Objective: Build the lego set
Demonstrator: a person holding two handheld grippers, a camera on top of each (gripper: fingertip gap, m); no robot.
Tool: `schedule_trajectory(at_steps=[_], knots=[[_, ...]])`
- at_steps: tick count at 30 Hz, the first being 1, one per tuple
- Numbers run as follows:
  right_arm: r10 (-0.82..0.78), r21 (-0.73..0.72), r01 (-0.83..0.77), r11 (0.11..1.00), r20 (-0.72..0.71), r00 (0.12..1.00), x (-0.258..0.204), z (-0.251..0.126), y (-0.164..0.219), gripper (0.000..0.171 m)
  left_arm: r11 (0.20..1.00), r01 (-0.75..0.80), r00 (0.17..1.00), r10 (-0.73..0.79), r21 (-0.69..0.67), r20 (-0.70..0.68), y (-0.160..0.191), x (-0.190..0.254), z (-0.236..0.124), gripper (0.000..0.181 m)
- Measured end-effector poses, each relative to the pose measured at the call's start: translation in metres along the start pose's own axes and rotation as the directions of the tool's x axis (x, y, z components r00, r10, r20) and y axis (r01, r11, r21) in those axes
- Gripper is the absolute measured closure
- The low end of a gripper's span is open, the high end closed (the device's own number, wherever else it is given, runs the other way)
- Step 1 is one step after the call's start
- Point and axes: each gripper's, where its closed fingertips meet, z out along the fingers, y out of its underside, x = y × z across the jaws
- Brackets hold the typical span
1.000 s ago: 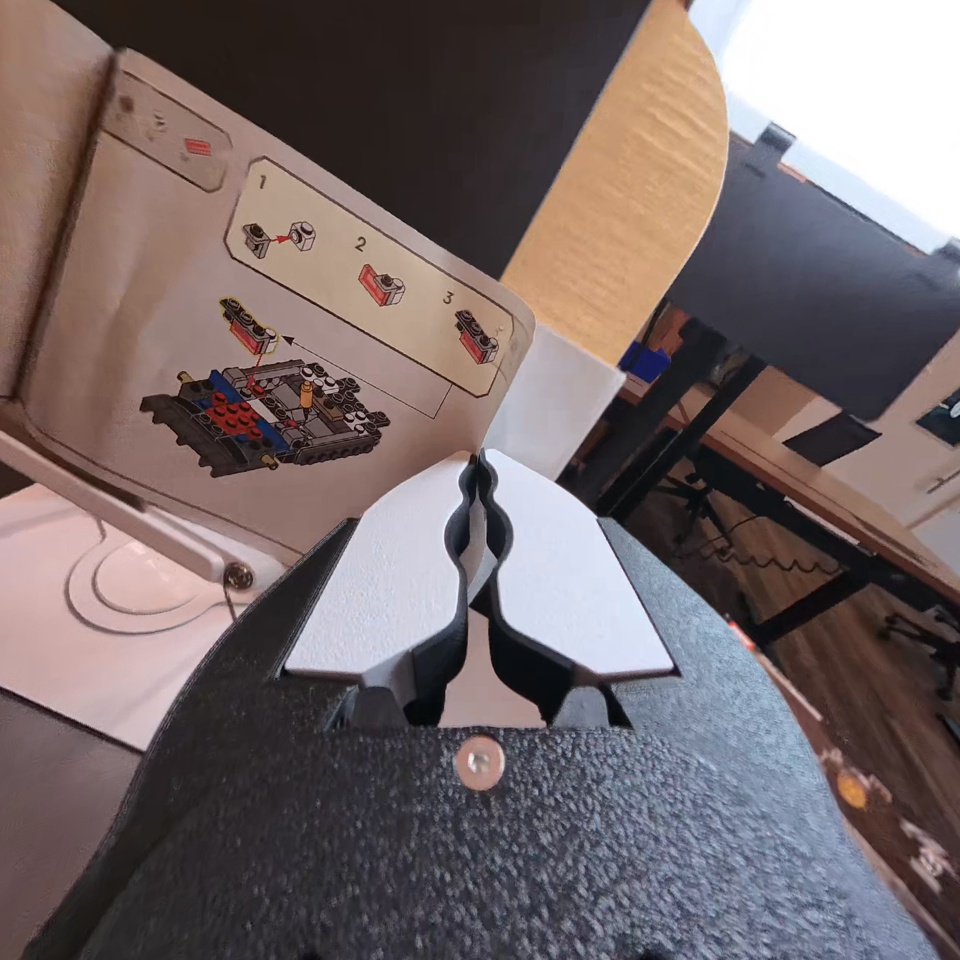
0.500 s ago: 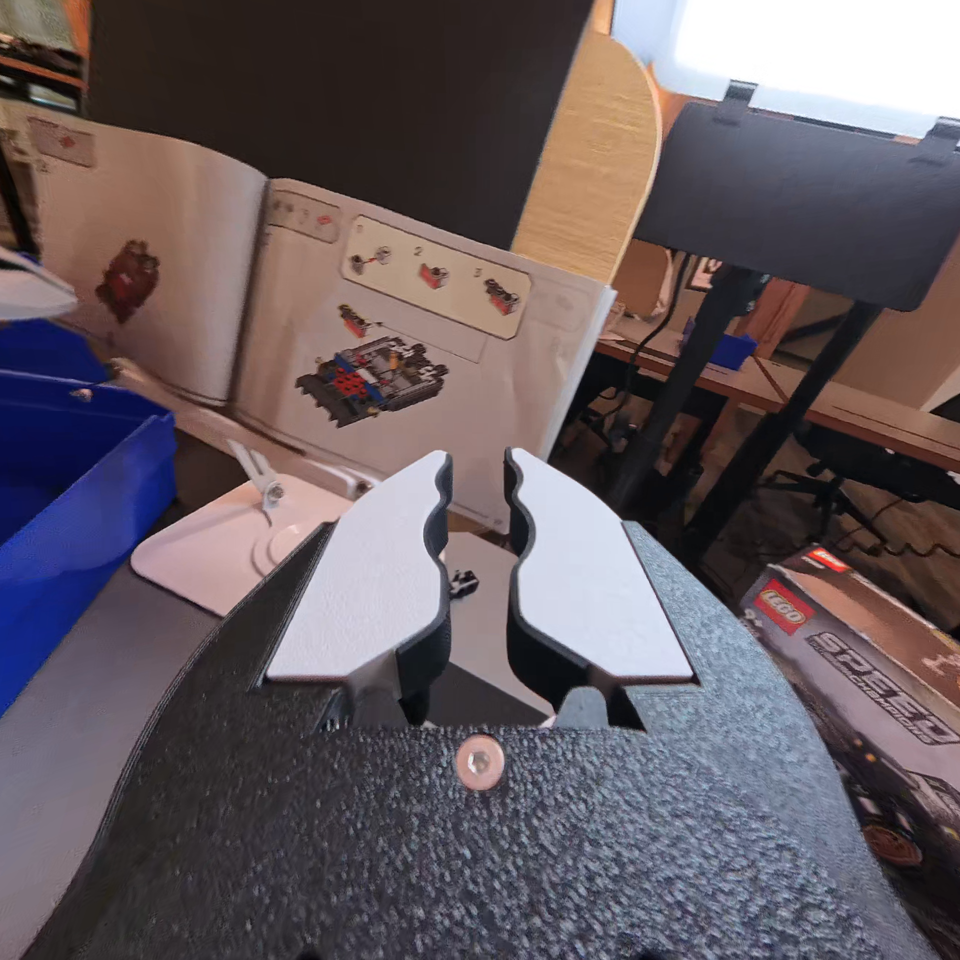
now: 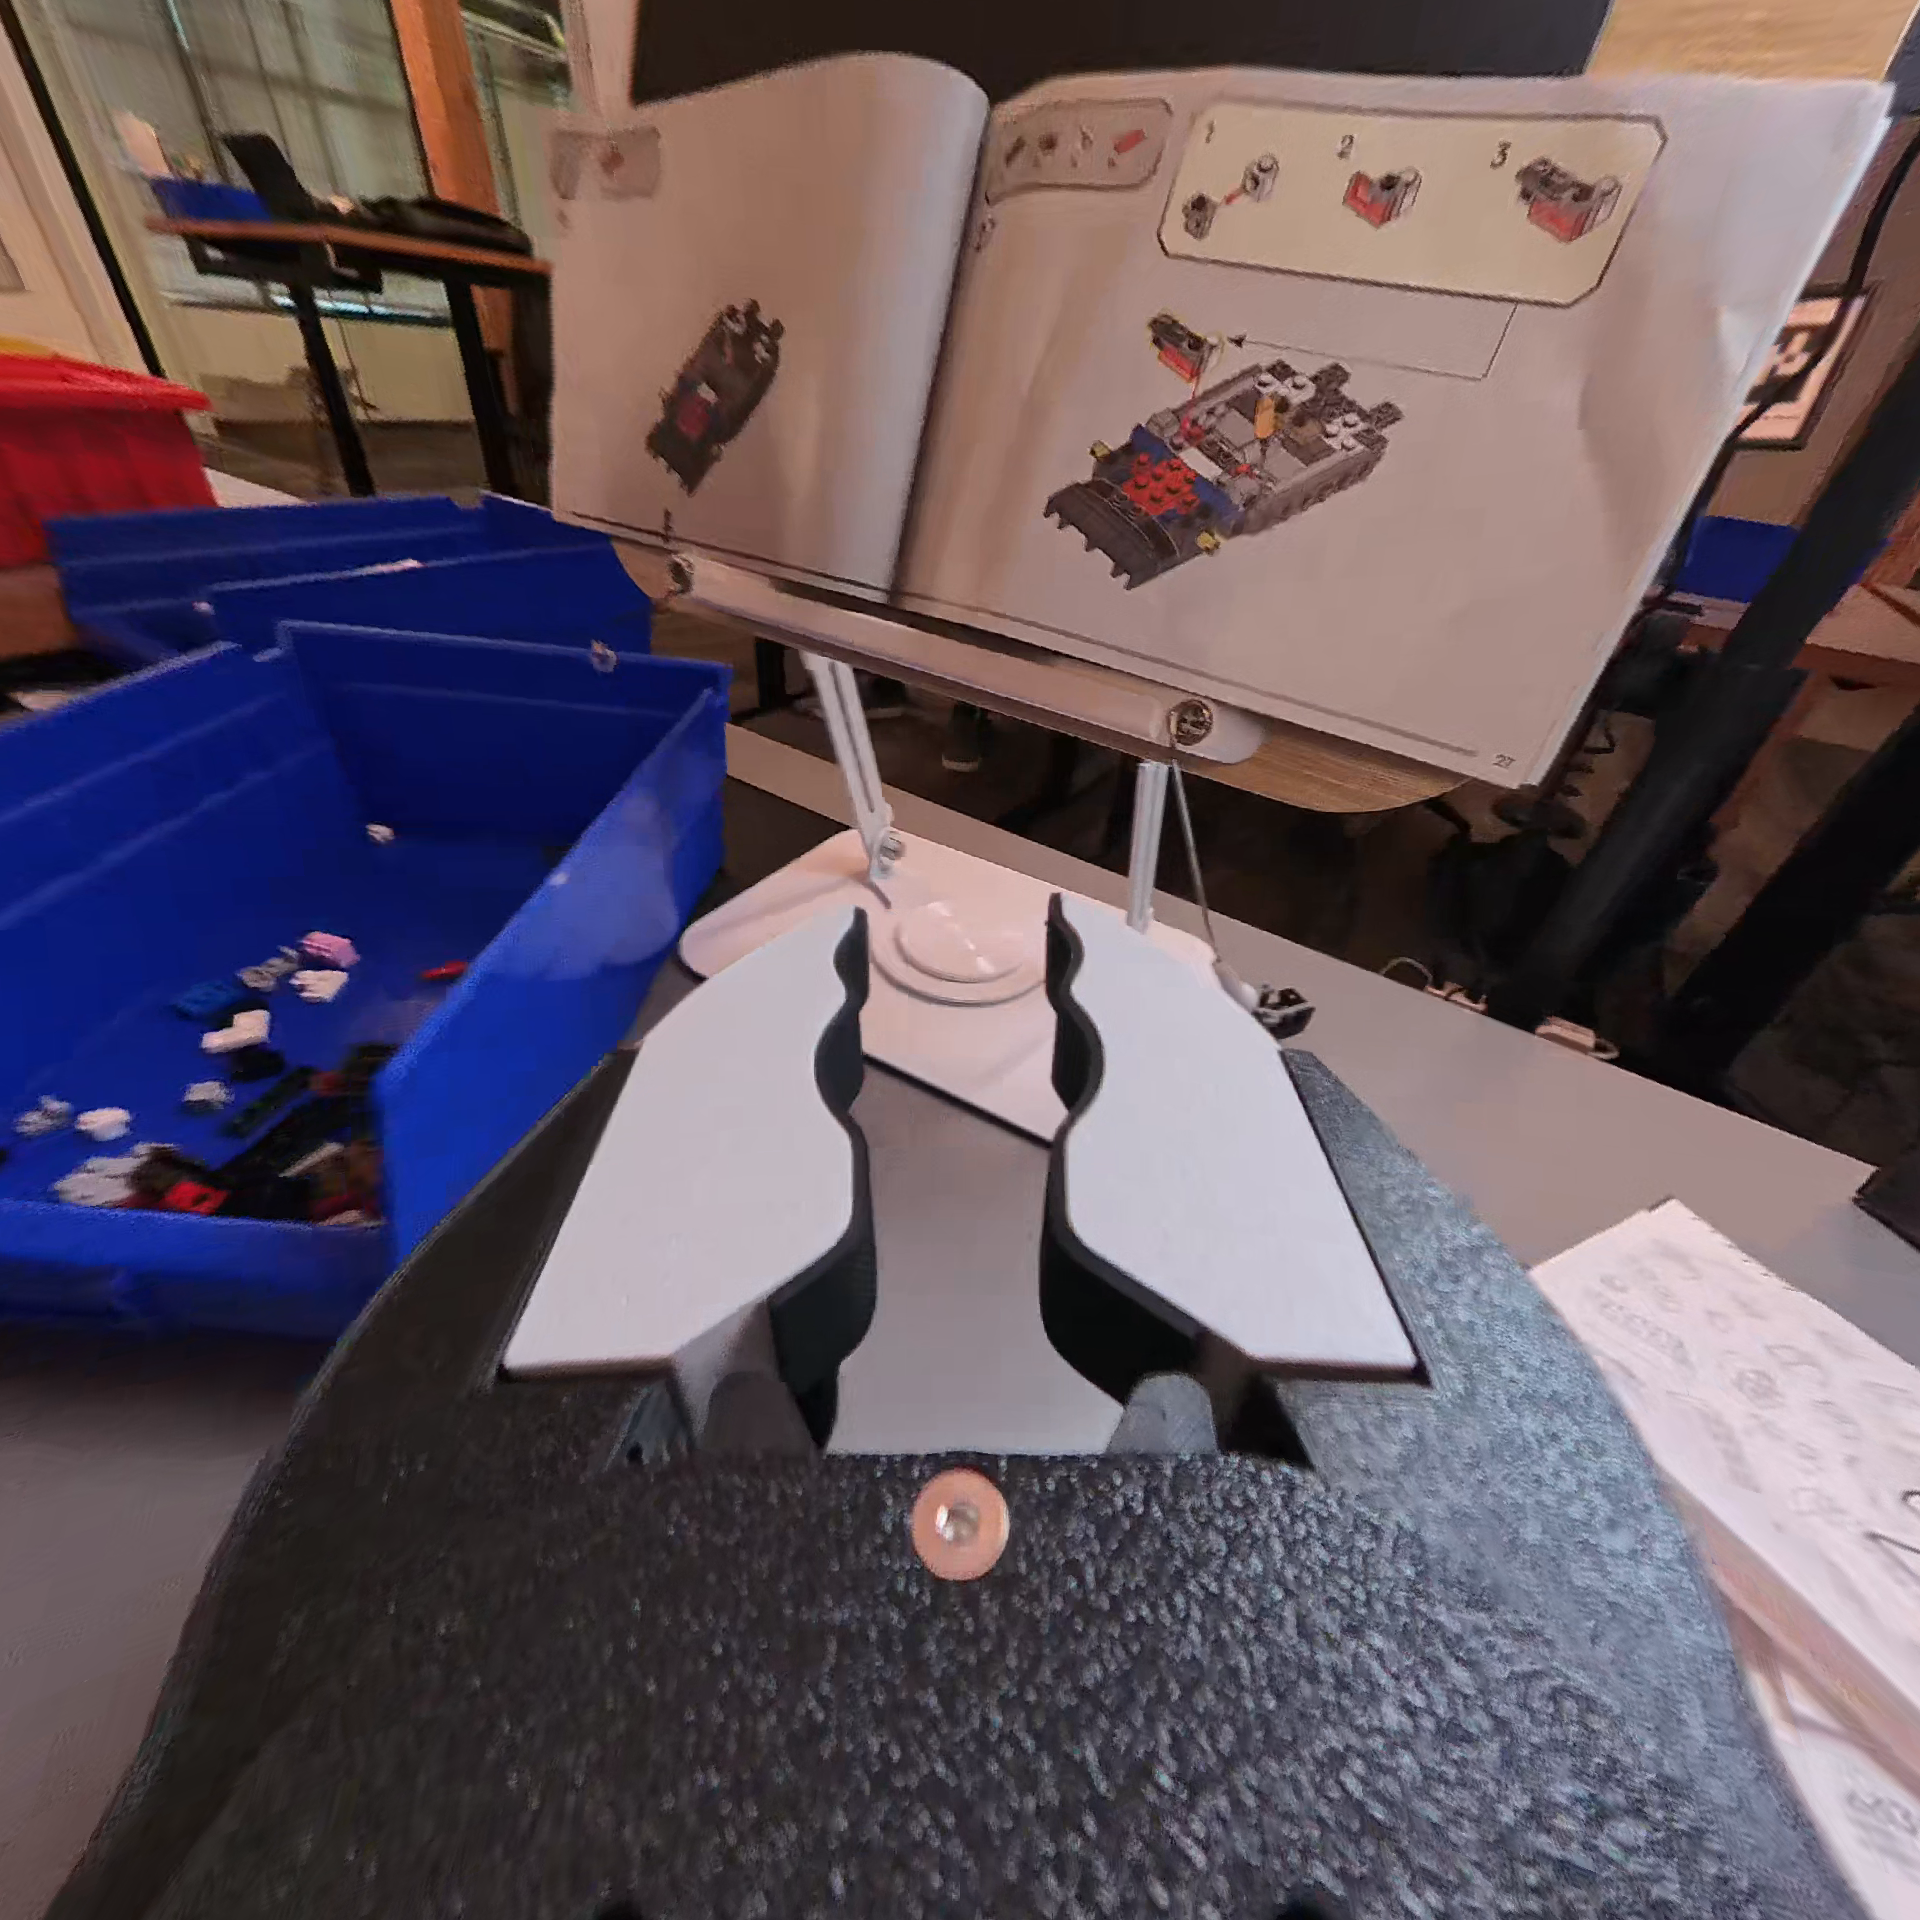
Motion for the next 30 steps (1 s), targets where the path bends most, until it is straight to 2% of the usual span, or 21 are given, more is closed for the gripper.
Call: schedule_trajectory(at_steps=[2,6,11,13,17,21,24,28,30], knots=[[0.029,0.004,-0.029,1.0,0.042,0.999,-0.016,-0.017,-0.011,0.132,1.0,0.016,1.0,-0.016,0.025,-0.022,0.003,0.021,-0.019,0.181],[-0.004,0.017,0.003,1.0,0.074,0.997,-0.045,-0.065,-0.028,0.133,0.989,0.145,0.987,-0.146,-0.011,-0.062,0.027,0.053,-0.048,0.181],[-0.014,0.06,0.011,0.998,0.049,0.999,-0.066,-0.119,-0.024,0.157,0.979,0.198,0.98,-0.199,-0.043,-0.003,0.067,0.06,-0.075,0.181],[-0.02,0.086,0.012,0.996,0.092,0.996,-0.077,-0.131,-0.017,0.171,0.984,0.165,0.986,-0.165,-0.062,0.006,0.085,0.058,-0.08,0.181],[0.0,0.047,-0.008,0.999,0.163,0.987,-0.089,-0.138,0.003,0.171,0.992,-0.003,1.0,-0.001,-0.13,-0.028,0.118,0.058,-0.075,0.18],[-0.094,0.011,0.094,0.996,0.205,0.974,-0.091,-0.137,0.01,0.171,0.989,0.034,0.994,-0.049,-0.147,-0.096,0.122,0.068,-0.068,0.175],[-0.14,-0.003,0.144,0.99,0.219,0.966,-0.086,-0.14,0.017,0.171,0.989,-0.007,0.99,-0.014,-0.151,-0.139,0.123,0.079,-0.07,0.175],[-0.122,-0.081,0.162,0.983,0.367,0.922,-0.095,-0.145,0.032,0.171,0.981,-0.048,0.981,0.011,-0.188,-0.192,0.132,0.093,-0.069,0.173],[-0.115,-0.144,0.211,0.967,0.49,0.864,-0.109,-0.154,0.043,0.164,0.977,-0.06,0.977,0.016,-0.203,-0.213,0.137,0.097,-0.069,0.173]])
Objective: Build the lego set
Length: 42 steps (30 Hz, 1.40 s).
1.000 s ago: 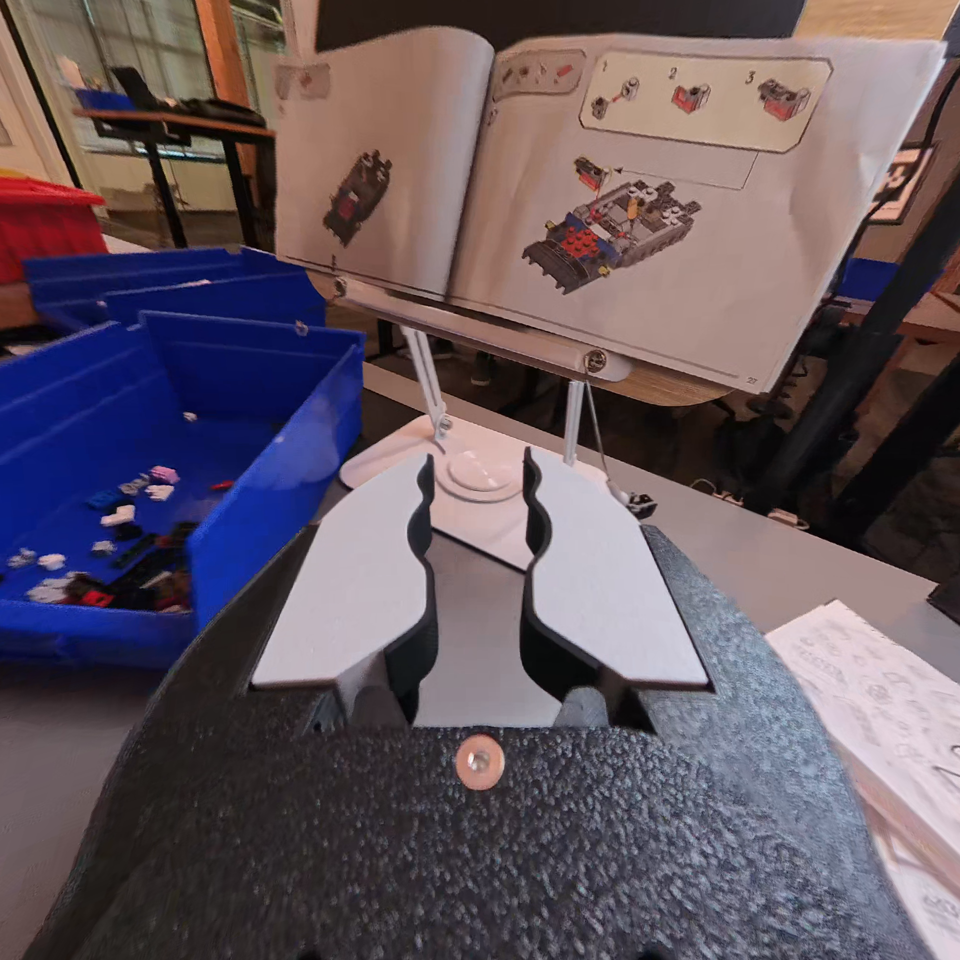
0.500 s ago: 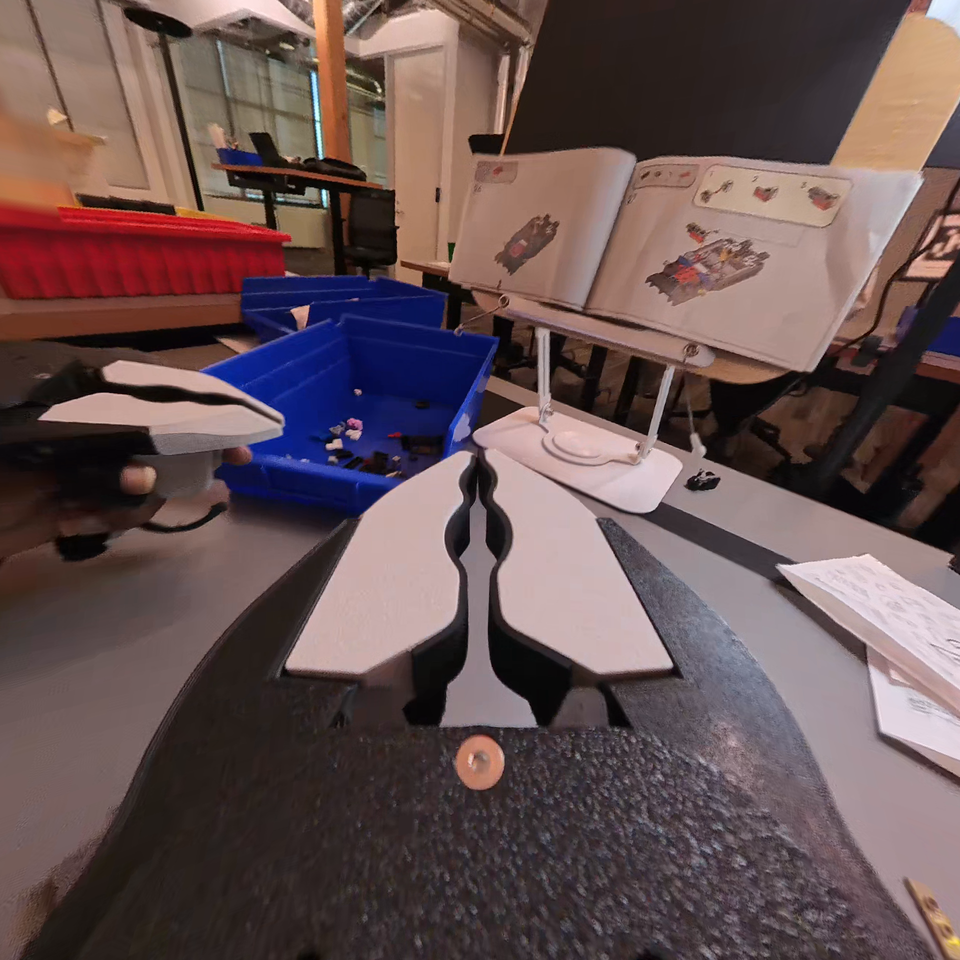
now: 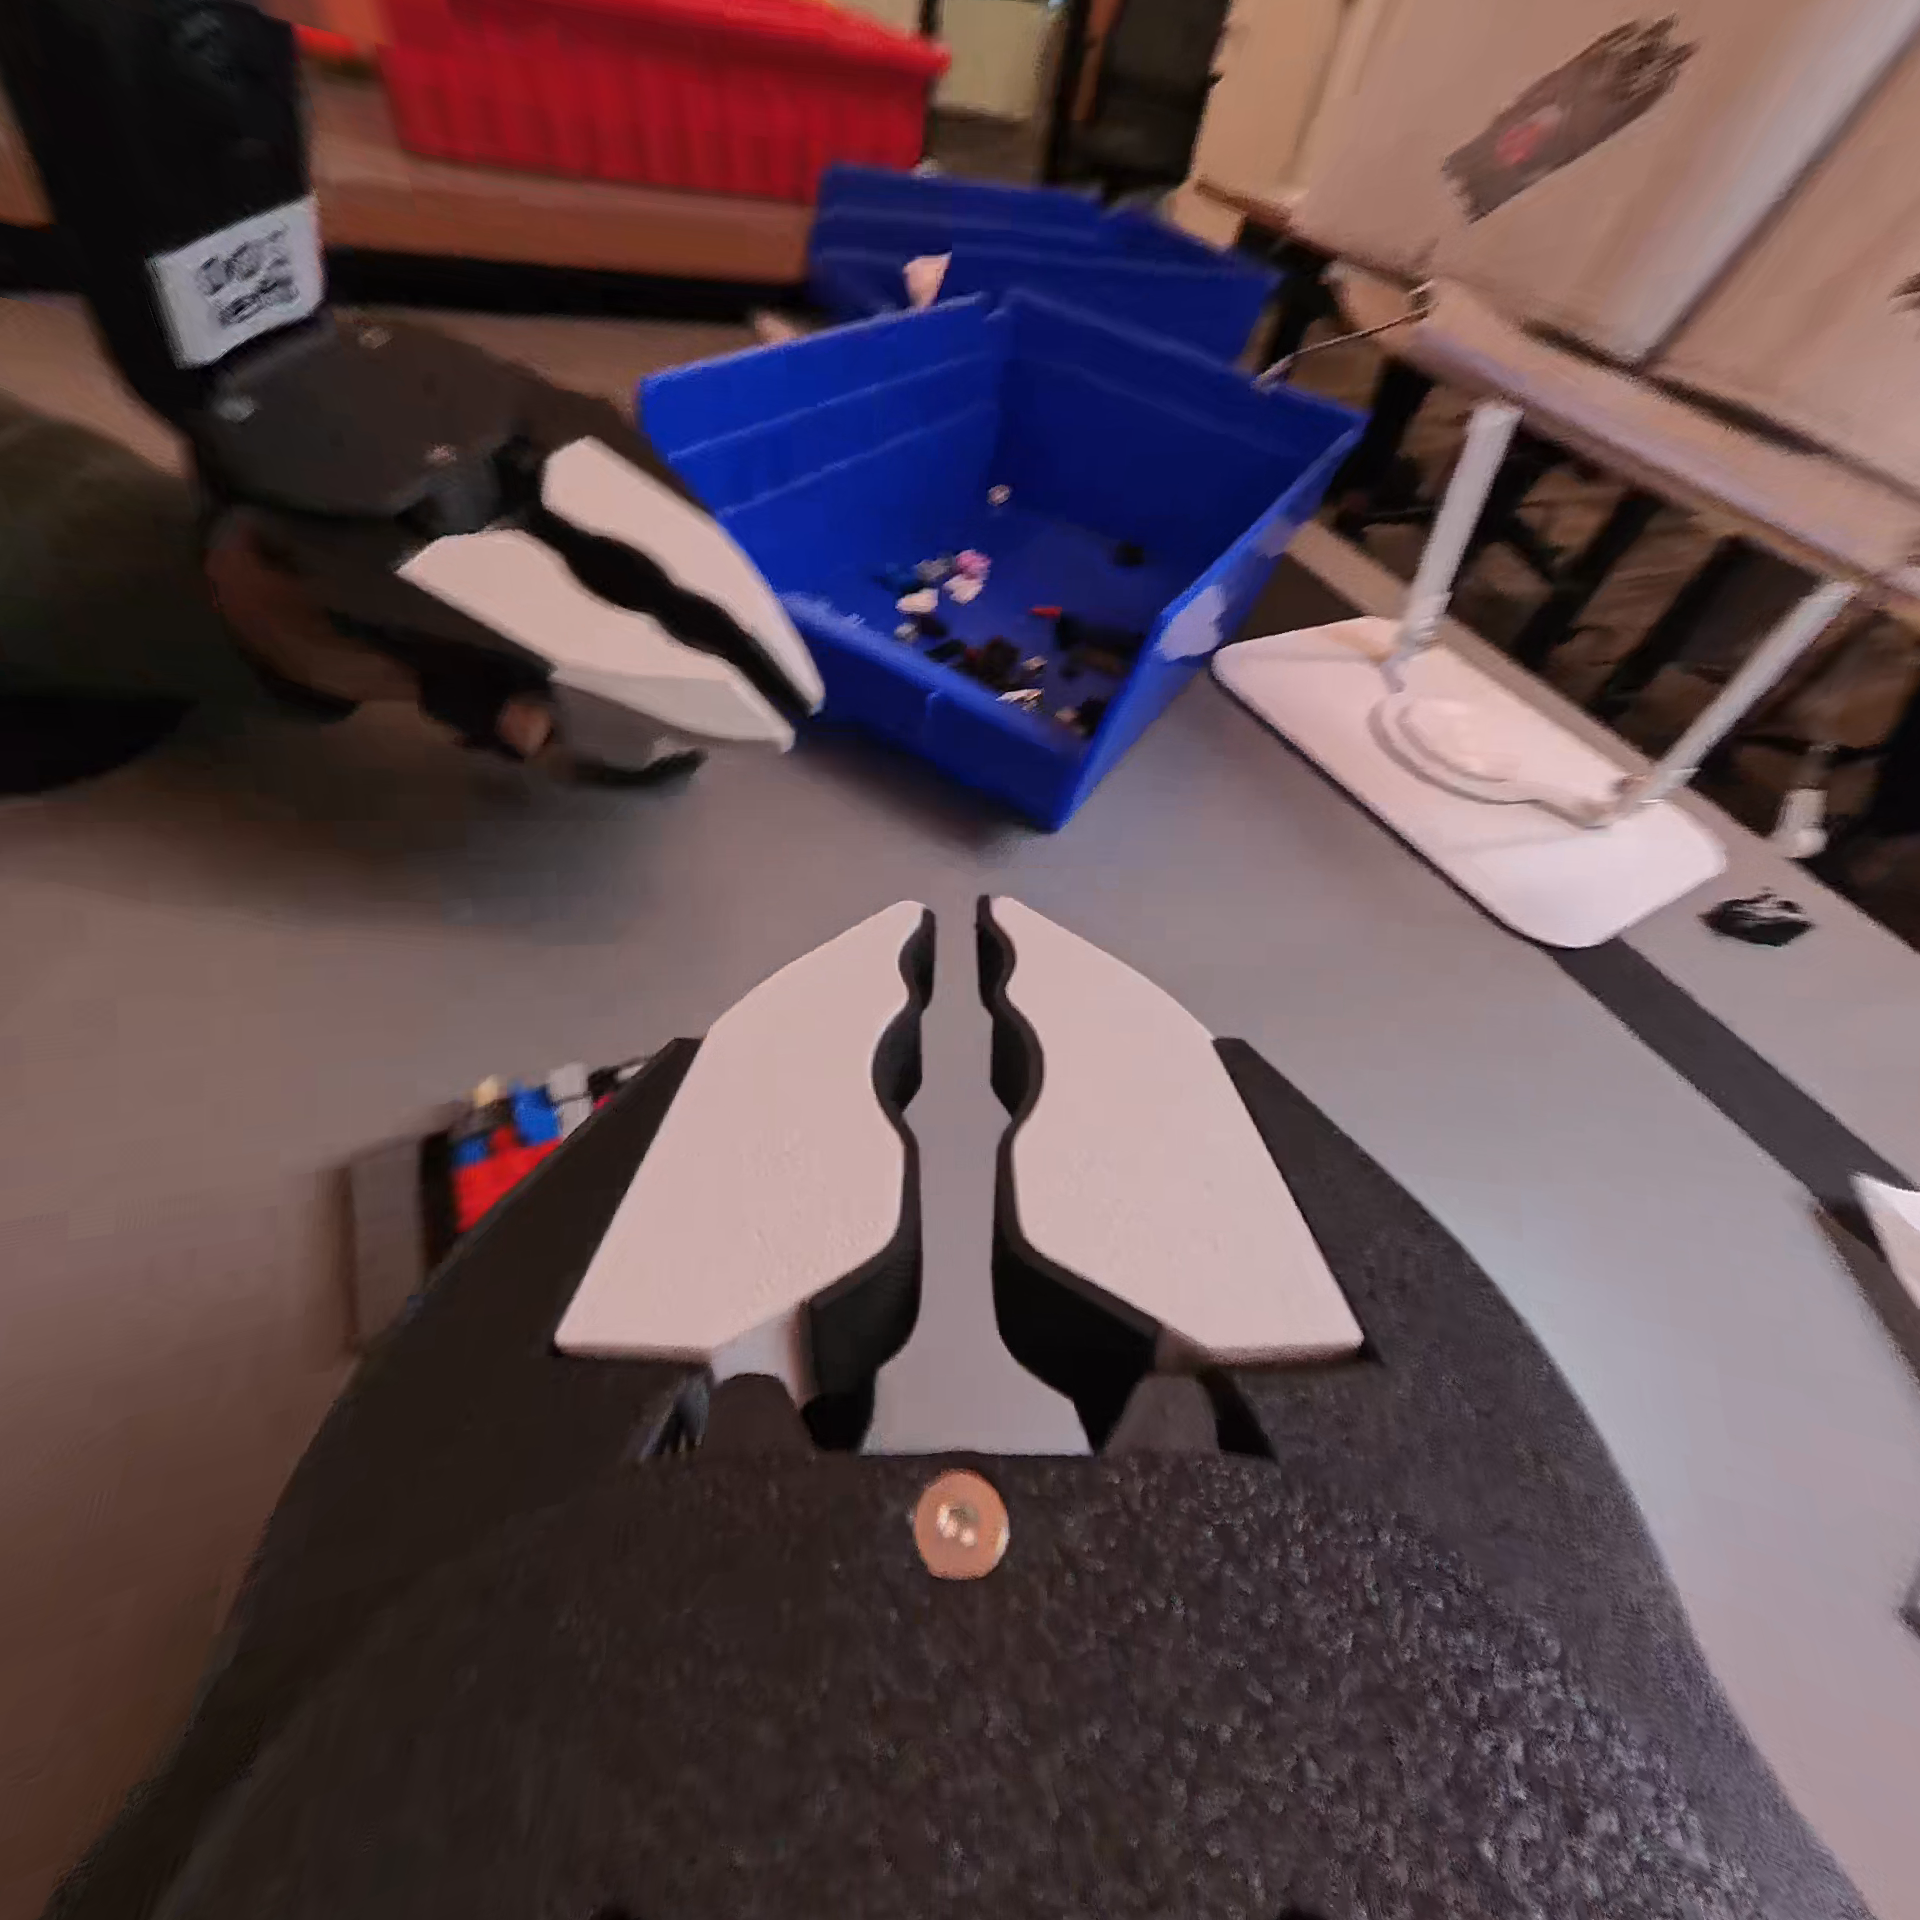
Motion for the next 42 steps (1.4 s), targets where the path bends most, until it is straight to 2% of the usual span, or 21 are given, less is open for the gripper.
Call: schedule_trajectory(at_steps=[3,7,11,14,18,30,38,42], knots=[[-0.031,-0.157,0.057,0.986,0.163,0.986,-0.029,-0.002,0.018,0.144,1.0,-0.008,1.0,0.008,-0.022,0.004,0.005,0.0,0.002,0.174],[-0.039,-0.338,0.152,0.929,0.318,0.947,-0.066,-0.003,0.048,0.132,0.999,-0.001,1.0,0.002,-0.033,0.012,0.009,-0.002,0.003,0.175],[-0.017,-0.414,0.201,0.888,0.407,0.913,-0.085,0.002,0.07,0.133,0.999,-0.006,1.0,0.007,-0.051,0.009,0.013,-0.002,0.004,0.176],[0.011,-0.444,0.212,0.871,0.449,0.893,-0.093,0.004,0.083,0.143,0.999,-0.019,1.0,0.019,-0.051,0.014,0.013,-0.003,0.004,0.177],[0.027,-0.411,0.174,0.895,0.439,0.898,-0.087,0.01,0.082,0.15,0.999,-0.009,1.0,0.009,-0.048,0.009,0.012,-0.004,0.003,0.178],[0.033,-0.333,0.084,0.939,0.332,0.943,-0.062,0.028,0.08,0.152,0.998,-0.003,0.999,0.001,-0.058,-0.037,0.014,0.004,0.004,0.179],[-0.003,-0.298,0.089,0.951,0.277,0.961,-0.057,0.034,0.076,0.151,0.998,0.034,0.998,-0.037,-0.053,-0.051,0.013,0.004,0.003,0.179],[0.052,-0.245,0.018,0.969,0.275,0.96,-0.052,0.03,0.064,0.15,0.997,0.027,0.999,-0.03,-0.067,-0.043,0.017,0.002,0.004,0.179]])
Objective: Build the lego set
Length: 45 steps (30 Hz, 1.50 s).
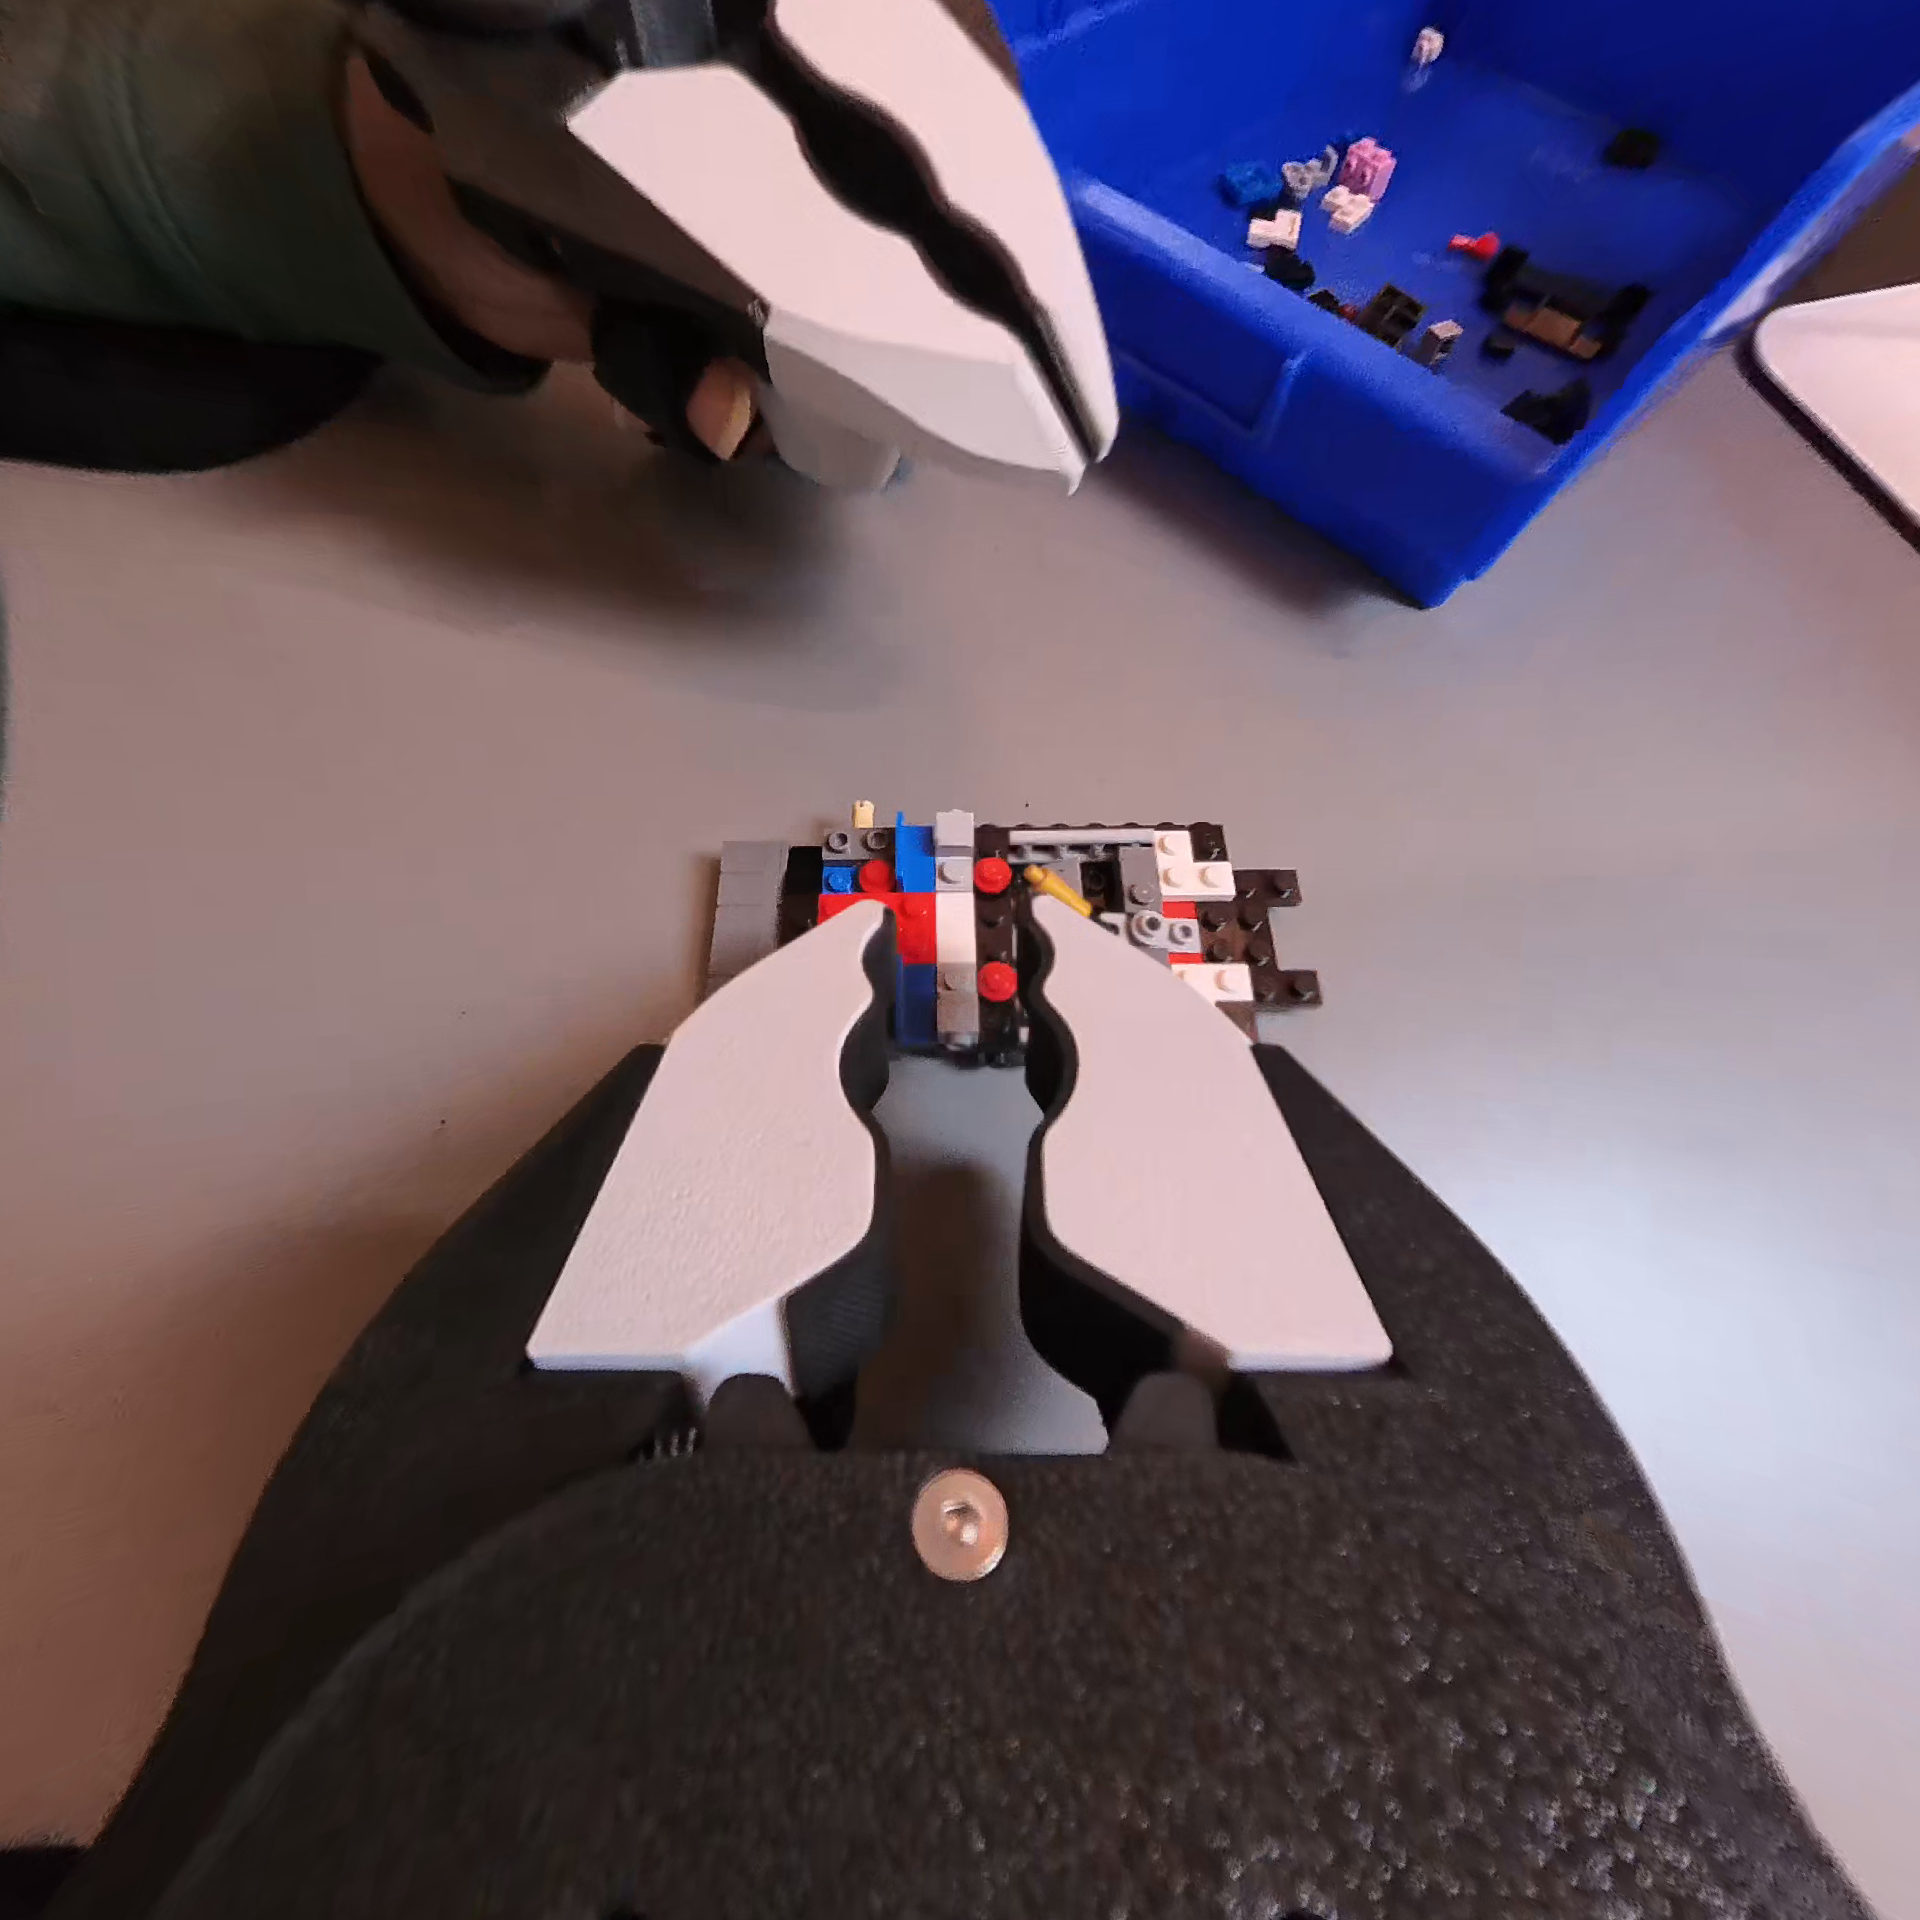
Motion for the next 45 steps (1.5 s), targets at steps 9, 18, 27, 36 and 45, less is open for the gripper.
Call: schedule_trajectory(at_steps=[9,18,27,36,45], knots=[[0.025,0.035,-0.023,0.999,-0.048,0.999,0.012,-0.007,-0.001,0.149,1.0,-0.011,1.0,0.011,0.016,0.01,-0.003,-0.001,-0.002,0.18],[0.101,0.257,-0.047,0.965,-0.2,0.975,0.041,-0.023,-0.03,0.149,0.985,0.08,0.995,-0.087,0.156,0.043,-0.027,-0.017,-0.018,0.181],[0.132,0.343,-0.024,0.939,-0.297,0.946,0.057,-0.041,-0.04,0.148,0.983,0.111,0.992,-0.117,0.143,0.039,-0.021,-0.02,-0.015,0.181],[0.134,0.333,-0.02,0.943,-0.323,0.937,0.061,-0.037,-0.036,0.149,0.981,0.131,0.99,-0.138,0.146,0.037,-0.02,-0.022,-0.014,0.181],[0.143,0.34,-0.015,0.94,-0.353,0.925,0.066,-0.036,-0.035,0.149,0.972,0.156,0.985,-0.165,0.175,0.04,-0.026,-0.026,-0.019,0.181]])
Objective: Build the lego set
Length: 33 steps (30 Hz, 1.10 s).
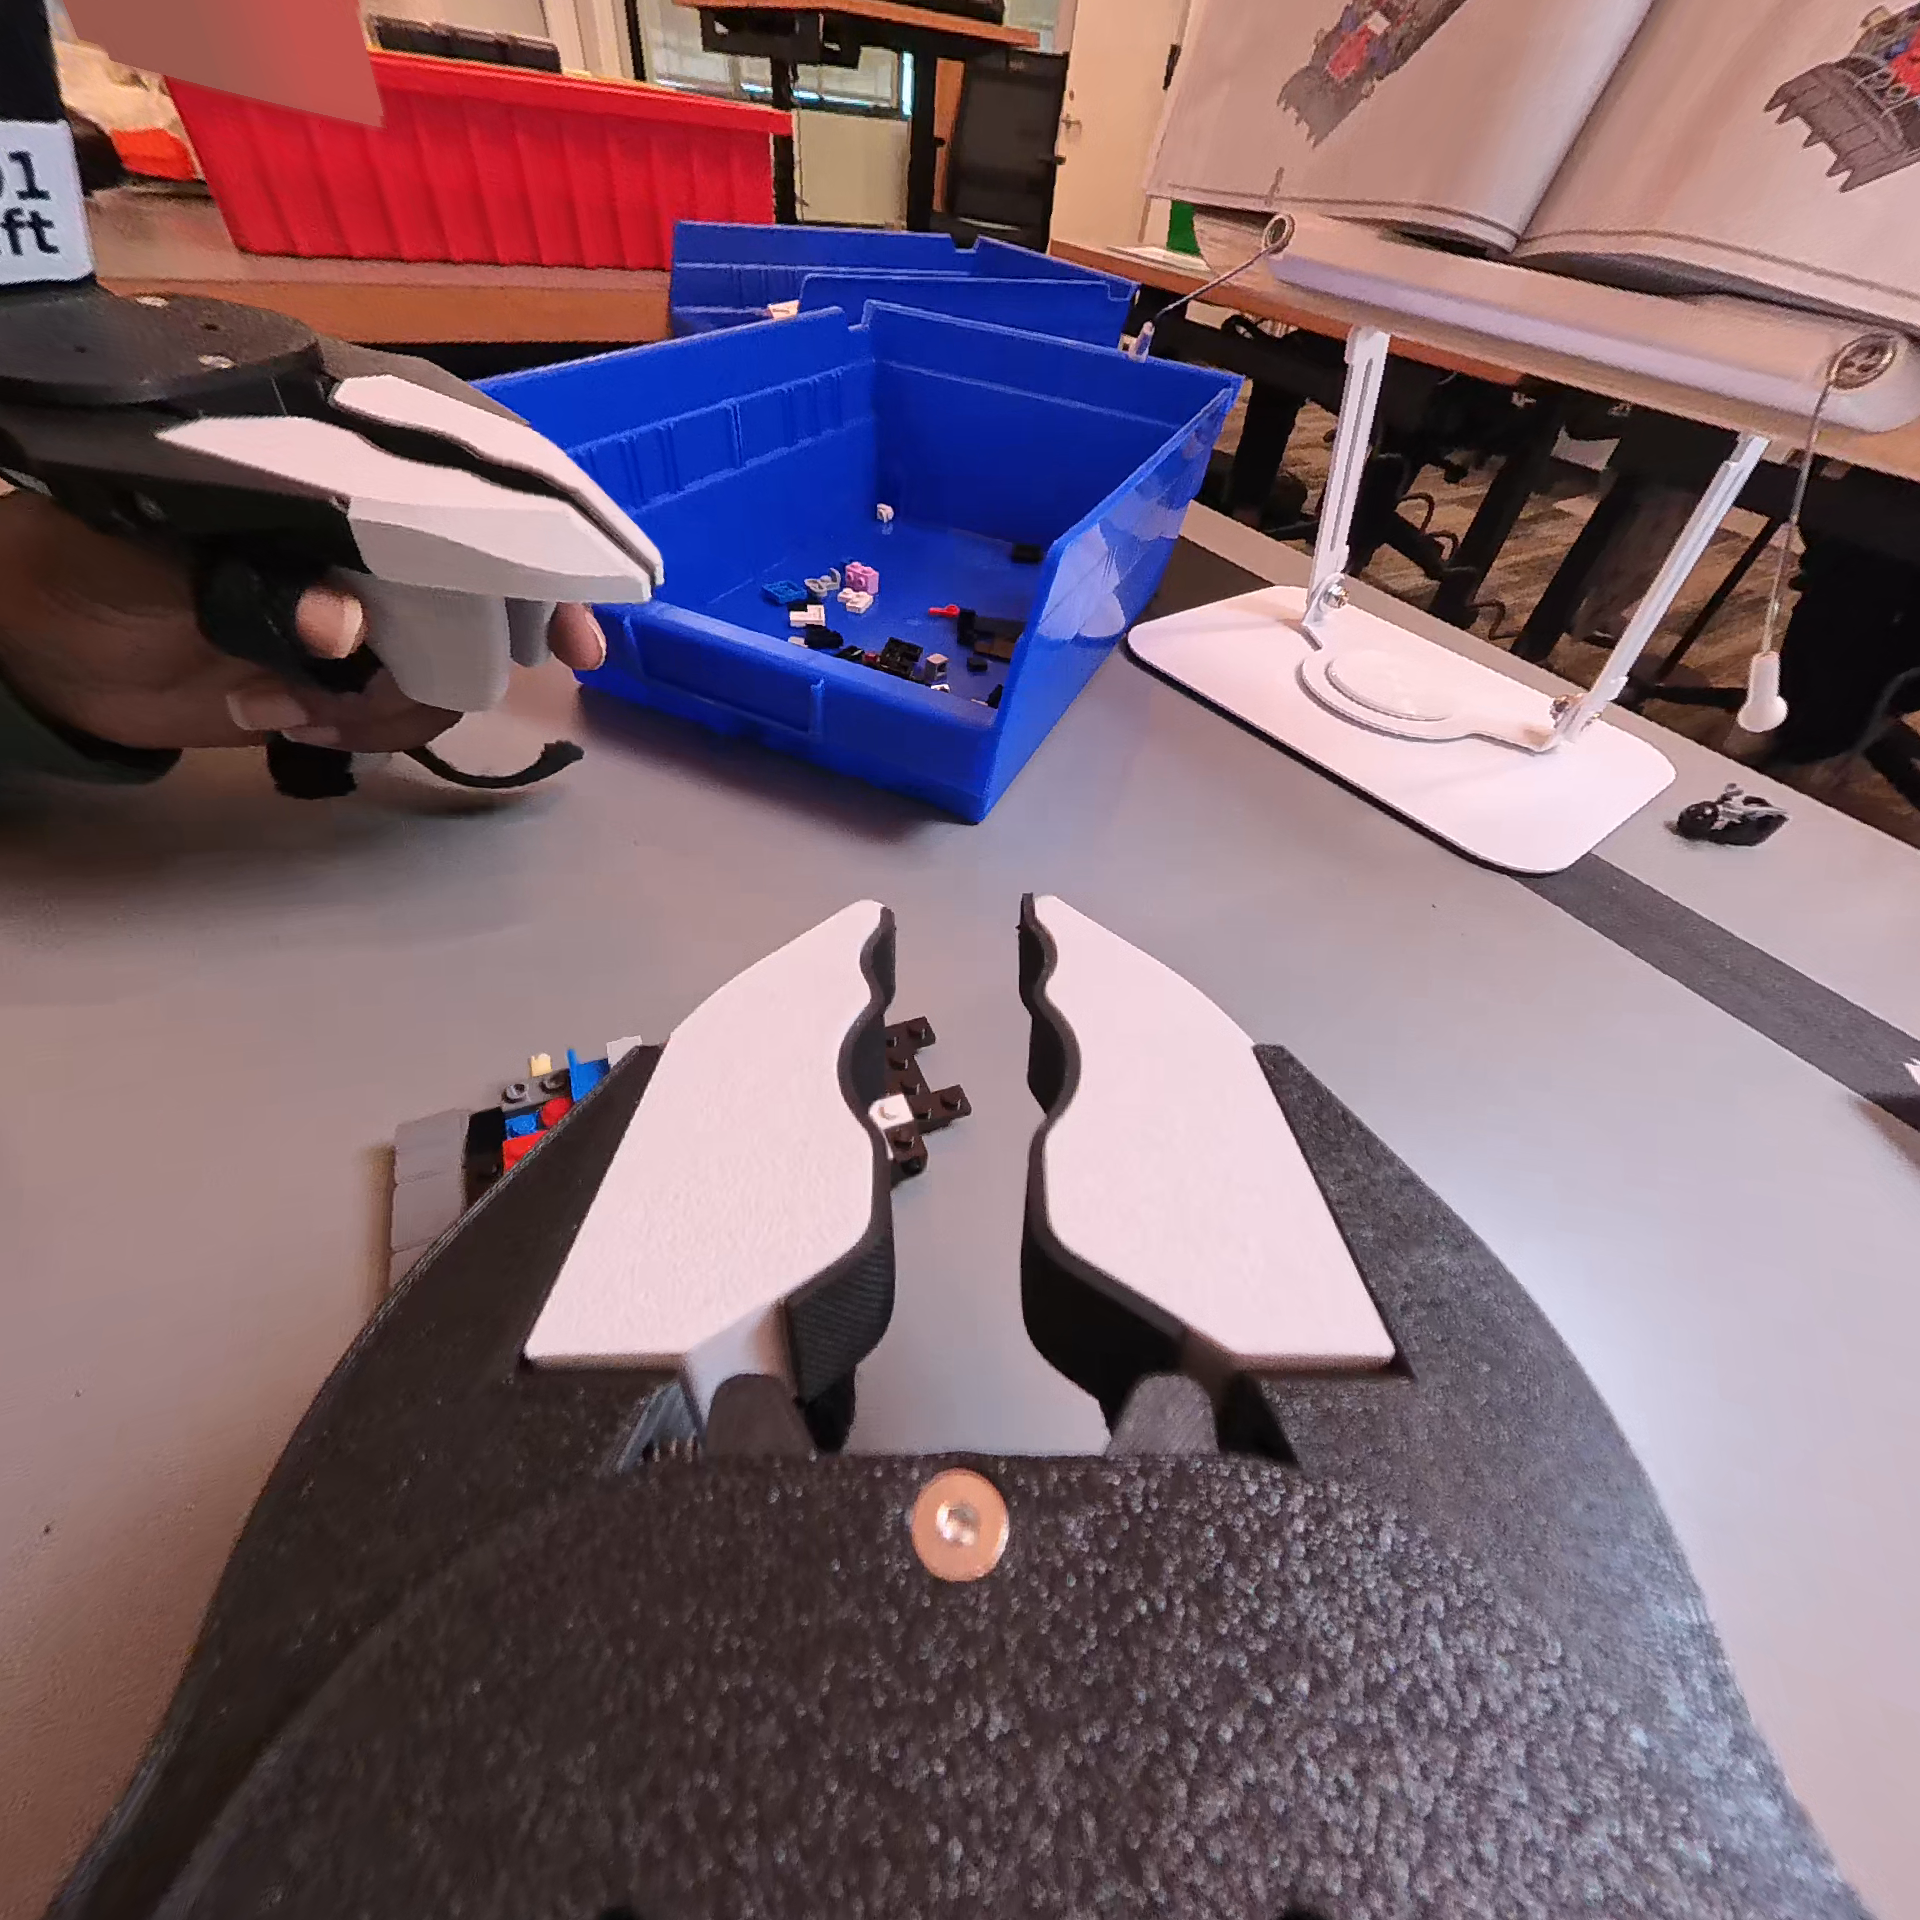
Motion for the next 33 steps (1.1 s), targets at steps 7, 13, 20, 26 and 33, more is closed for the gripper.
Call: schedule_trajectory(at_steps=[7,13,20,26,33], knots=[[-0.017,-0.011,0.017,1.0,-0.002,1.0,-0.002,0.001,0.002,0.149,1.0,0.03,1.0,-0.03,-0.007,0.001,0.002,-0.002,0.001,0.181],[-0.045,-0.028,0.045,0.999,0.007,0.999,-0.006,0.004,0.004,0.149,1.0,0.018,1.0,-0.018,-0.021,-0.008,0.005,0.001,0.002,0.181],[-0.02,-0.057,0.023,0.998,0.049,0.999,-0.014,0.007,0.009,0.149,0.997,-0.036,0.999,0.035,-0.066,-0.019,0.011,0.006,0.005,0.177],[0.022,-0.152,0.002,0.988,0.161,0.987,-0.031,0.007,0.022,0.149,0.982,-0.041,0.992,0.017,-0.184,-0.127,0.033,0.026,0.012,0.155],[0.025,-0.342,0.129,0.931,0.412,0.911,-0.08,-0.006,0.045,0.141,0.937,-0.144,0.952,0.044,-0.317,-0.302,0.061,0.062,0.013,0.135]])
